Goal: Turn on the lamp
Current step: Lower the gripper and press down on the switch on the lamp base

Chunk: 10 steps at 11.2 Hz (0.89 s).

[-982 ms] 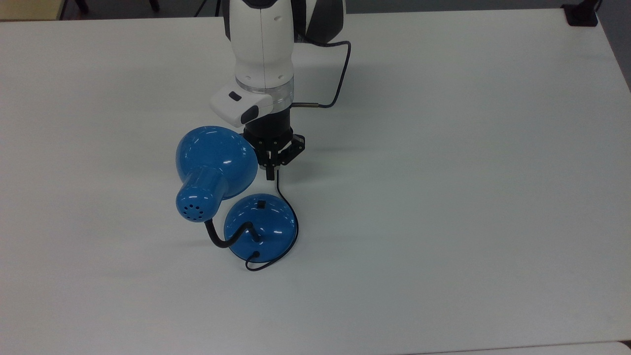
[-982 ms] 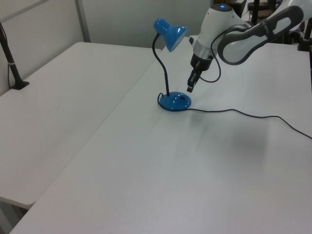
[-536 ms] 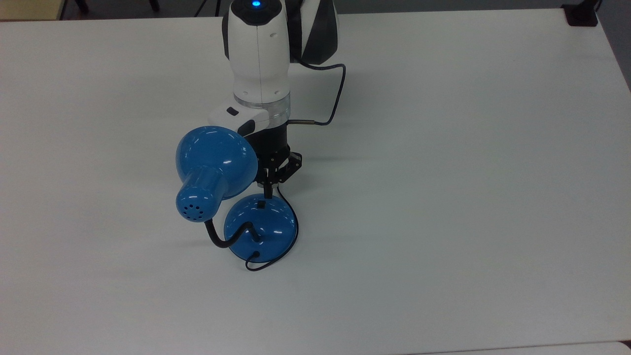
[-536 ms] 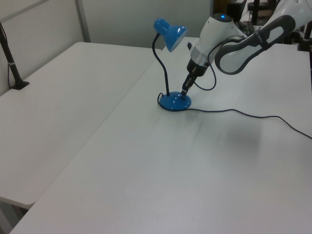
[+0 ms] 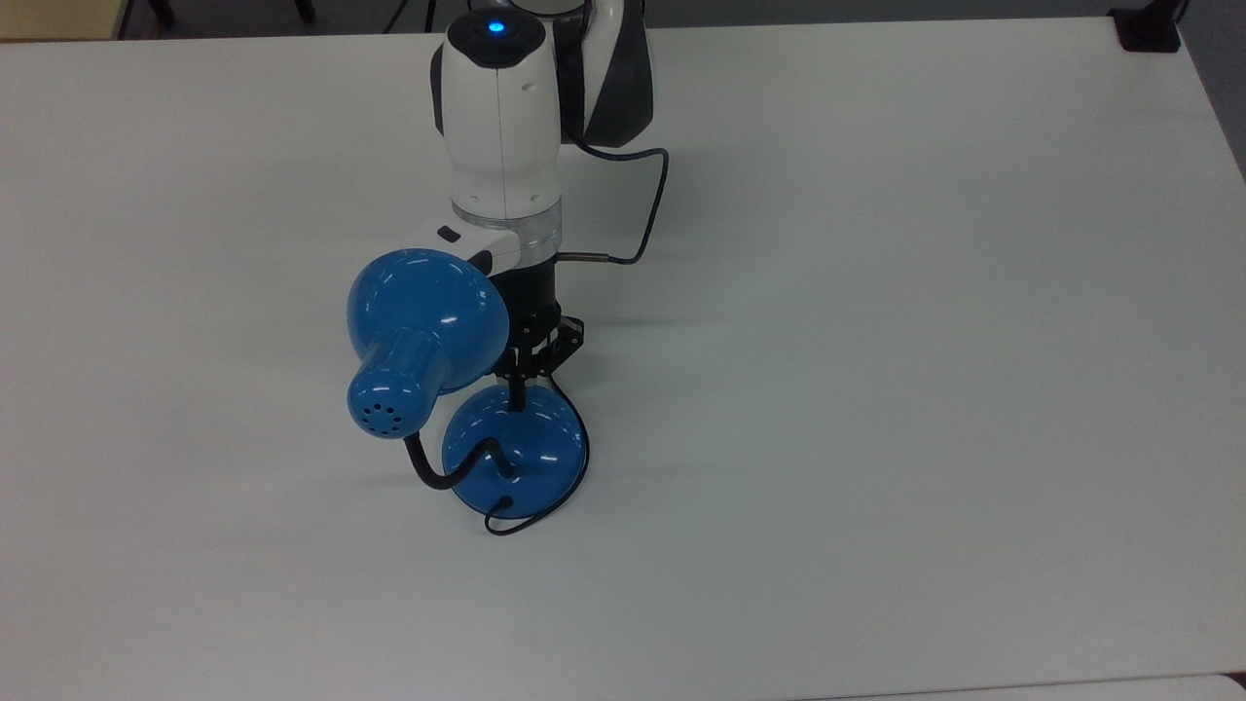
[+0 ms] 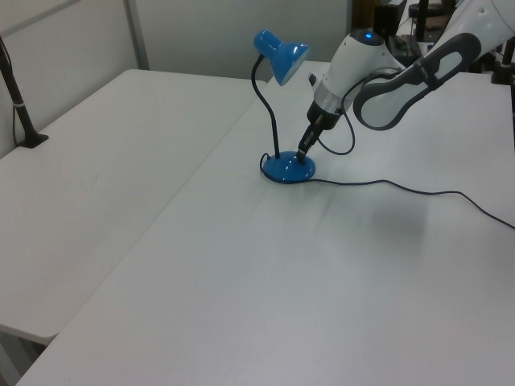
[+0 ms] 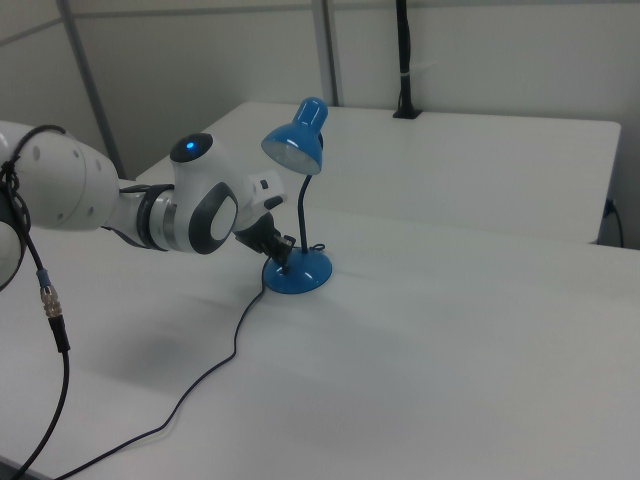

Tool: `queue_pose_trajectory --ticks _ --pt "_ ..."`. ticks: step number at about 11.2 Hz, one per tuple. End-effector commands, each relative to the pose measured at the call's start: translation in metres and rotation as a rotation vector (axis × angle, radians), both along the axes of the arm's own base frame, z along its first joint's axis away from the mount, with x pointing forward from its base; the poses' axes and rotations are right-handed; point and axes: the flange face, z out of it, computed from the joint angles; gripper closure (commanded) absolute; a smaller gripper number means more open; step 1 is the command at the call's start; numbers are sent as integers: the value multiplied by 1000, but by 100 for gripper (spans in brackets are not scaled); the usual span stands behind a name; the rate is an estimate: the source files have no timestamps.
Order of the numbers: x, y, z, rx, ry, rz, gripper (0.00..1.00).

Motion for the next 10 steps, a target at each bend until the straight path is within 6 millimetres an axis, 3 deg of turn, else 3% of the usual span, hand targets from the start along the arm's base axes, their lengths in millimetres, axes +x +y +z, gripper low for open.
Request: queue_pose_trajectory --ticks 1,6,8,10 --pt "6 -6 -1 -12 -24 -6 100" --pt "10 -6 -25 -20 -2 4 100" --pt "14 -7 -25 -22 -28 8 100" --pt "7 -11 -11 -27 -28 6 100"
